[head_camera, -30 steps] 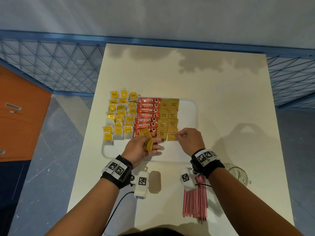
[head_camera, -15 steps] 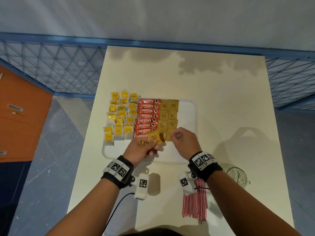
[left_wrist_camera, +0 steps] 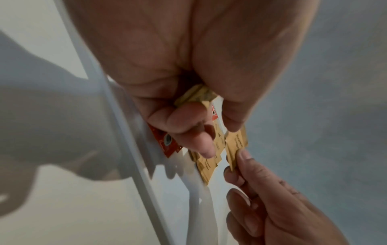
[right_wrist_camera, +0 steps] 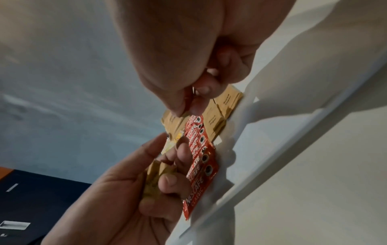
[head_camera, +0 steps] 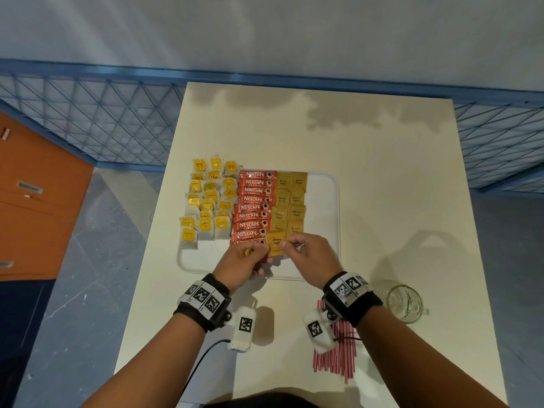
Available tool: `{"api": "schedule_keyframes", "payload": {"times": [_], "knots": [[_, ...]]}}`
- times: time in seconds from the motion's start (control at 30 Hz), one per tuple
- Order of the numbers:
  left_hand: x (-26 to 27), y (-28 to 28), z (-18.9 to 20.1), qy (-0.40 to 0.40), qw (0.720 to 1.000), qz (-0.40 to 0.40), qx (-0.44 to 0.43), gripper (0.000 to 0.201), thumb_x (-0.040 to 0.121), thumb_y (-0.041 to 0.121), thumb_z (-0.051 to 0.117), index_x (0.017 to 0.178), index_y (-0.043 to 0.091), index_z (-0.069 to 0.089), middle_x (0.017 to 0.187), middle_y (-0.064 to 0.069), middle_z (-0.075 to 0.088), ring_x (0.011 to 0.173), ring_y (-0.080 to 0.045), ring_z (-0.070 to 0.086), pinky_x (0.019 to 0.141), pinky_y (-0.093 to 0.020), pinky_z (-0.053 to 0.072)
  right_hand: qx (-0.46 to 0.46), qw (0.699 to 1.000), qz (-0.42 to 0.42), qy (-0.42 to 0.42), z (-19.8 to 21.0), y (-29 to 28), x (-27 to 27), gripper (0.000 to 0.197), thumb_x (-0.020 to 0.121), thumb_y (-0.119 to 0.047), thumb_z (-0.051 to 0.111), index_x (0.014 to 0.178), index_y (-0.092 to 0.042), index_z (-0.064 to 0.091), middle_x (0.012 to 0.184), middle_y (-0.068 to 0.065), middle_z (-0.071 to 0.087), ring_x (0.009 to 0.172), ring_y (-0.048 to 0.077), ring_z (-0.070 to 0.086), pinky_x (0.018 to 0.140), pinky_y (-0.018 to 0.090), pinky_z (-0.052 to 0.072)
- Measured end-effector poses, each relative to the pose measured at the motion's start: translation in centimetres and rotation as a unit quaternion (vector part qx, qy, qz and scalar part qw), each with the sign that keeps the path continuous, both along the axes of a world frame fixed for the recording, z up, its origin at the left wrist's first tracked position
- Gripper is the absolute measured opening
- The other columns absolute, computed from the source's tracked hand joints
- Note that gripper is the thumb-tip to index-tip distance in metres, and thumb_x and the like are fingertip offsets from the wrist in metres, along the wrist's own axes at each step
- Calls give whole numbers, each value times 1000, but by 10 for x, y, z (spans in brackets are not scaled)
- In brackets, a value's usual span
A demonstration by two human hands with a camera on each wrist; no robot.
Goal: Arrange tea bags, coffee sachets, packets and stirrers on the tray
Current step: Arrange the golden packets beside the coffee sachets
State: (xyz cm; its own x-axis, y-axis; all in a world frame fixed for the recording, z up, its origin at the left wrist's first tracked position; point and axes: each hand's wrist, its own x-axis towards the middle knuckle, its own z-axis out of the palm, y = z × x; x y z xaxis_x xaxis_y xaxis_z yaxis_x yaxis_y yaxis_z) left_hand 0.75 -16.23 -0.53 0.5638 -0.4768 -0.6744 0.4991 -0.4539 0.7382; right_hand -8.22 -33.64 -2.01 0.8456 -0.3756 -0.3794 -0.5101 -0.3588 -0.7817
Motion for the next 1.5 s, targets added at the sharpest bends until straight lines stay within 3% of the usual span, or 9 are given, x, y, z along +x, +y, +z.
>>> {"api": "schedule_keyframes", "payload": {"times": [0.23,0.37,0.47,0.6,0.7,0.93,1.13,1.3,1.5], "knots": [[-2,0,21,118,984,119,-60,22,100,7,34,107,2,55,108,-34,70,64,-33,68,44,-23,45,-72,996,-22,47,0,-3,5,21,99,-36,63,89,-26,79,83,-18,69,74,-8,58,58,6,36],[-4,1,20,135,981,130,-48,30,94,3,26,108,-3,52,107,-33,71,67,-39,70,48,-28,53,-51,995,-8,84,-6,2,6,28,98,-38,64,77,-22,76,76,-10,73,70,11,66,65,27,53],[-5,5,12,140,982,123,-27,27,95,6,27,99,1,53,104,-30,73,77,-46,70,66,-41,57,-52,994,3,93,-10,7,8,33,97,-38,64,71,-20,73,72,-7,72,66,13,65,66,31,57],[-5,6,7,134,979,154,0,22,89,-1,29,83,3,49,87,-27,70,52,-31,63,44,-27,50,-58,994,2,95,-10,9,10,35,96,-36,66,70,-15,72,72,-4,72,68,18,67,65,33,57],[-6,6,5,132,976,170,15,27,88,-4,29,76,3,51,72,-20,58,46,-28,62,40,-24,50,-63,993,4,103,-8,10,11,40,96,-36,67,62,-15,63,66,0,67,61,20,59,61,32,52],[-4,5,5,115,980,159,17,28,84,-12,31,82,1,56,84,-27,61,45,-26,61,43,-27,53,-94,988,17,124,-6,11,12,44,95,-41,66,59,-18,53,65,2,63,59,18,56,58,30,49],[-4,5,8,104,986,123,-39,14,96,-8,51,92,3,58,98,-34,70,67,-29,72,59,-33,62,-84,990,6,114,2,10,11,41,96,-43,63,67,-14,56,71,3,65,64,20,58,64,35,53],[-6,7,3,100,984,131,-69,15,95,0,63,110,2,62,101,-22,75,84,-32,75,71,-36,63,-8,998,39,50,8,12,-2,32,101,-37,61,75,-18,66,72,-9,64,63,4,54,59,20,41],[-10,4,-5,45,991,113,-52,21,95,6,66,114,-3,70,98,-17,77,82,-23,72,81,-36,59,31,999,39,14,15,22,-15,21,98,-33,67,90,-19,80,79,-13,69,70,-13,57,61,5,39]]}}
